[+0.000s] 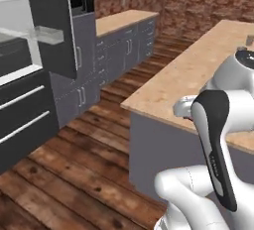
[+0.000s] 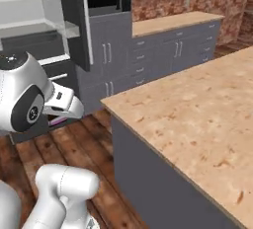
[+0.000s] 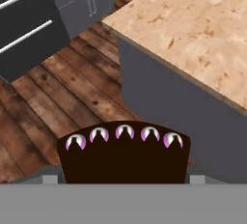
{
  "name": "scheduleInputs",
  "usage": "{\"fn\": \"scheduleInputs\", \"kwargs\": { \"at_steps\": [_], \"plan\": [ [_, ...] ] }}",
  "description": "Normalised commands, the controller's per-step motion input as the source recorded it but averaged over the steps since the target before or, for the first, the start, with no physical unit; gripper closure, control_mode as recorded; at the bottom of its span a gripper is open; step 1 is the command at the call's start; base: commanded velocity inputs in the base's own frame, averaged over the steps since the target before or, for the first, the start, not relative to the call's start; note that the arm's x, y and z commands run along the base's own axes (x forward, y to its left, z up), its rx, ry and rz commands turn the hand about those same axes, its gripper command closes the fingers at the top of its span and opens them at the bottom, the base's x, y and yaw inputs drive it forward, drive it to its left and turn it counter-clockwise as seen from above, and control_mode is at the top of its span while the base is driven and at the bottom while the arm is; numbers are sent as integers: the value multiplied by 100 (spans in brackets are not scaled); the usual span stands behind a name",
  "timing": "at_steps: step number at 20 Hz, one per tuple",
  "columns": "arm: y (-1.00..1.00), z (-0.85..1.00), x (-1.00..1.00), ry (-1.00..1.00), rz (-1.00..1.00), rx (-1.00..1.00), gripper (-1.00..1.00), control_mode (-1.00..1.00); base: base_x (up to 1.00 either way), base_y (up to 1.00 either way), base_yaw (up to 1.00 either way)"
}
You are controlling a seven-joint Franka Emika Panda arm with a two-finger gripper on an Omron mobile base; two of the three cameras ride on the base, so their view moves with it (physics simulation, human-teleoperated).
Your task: Take the cakes from the fridge and place them on the empty tray on the dining counter.
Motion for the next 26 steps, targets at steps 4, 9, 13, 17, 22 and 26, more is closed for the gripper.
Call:
{"fn": "scheduleInputs", "kwargs": {
  "at_steps": [4, 9, 13, 17, 22, 26],
  "plan": [
    [0, 0, 0, 0, 0, 0, 100, 100, -39, -77, -69],
    [0, 0, 0, 0, 0, 0, 100, 100, -32, -99, -56],
    [0, 0, 0, 0, 0, 0, 100, 100, -3, -100, -41],
    [0, 0, 0, 0, 0, 0, 100, 100, 2, -100, -38],
    [0, 0, 0, 0, 0, 0, 100, 100, 23, -100, -34],
    [0, 0, 0, 0, 0, 0, 100, 100, 54, -100, -28]
  ]
}}
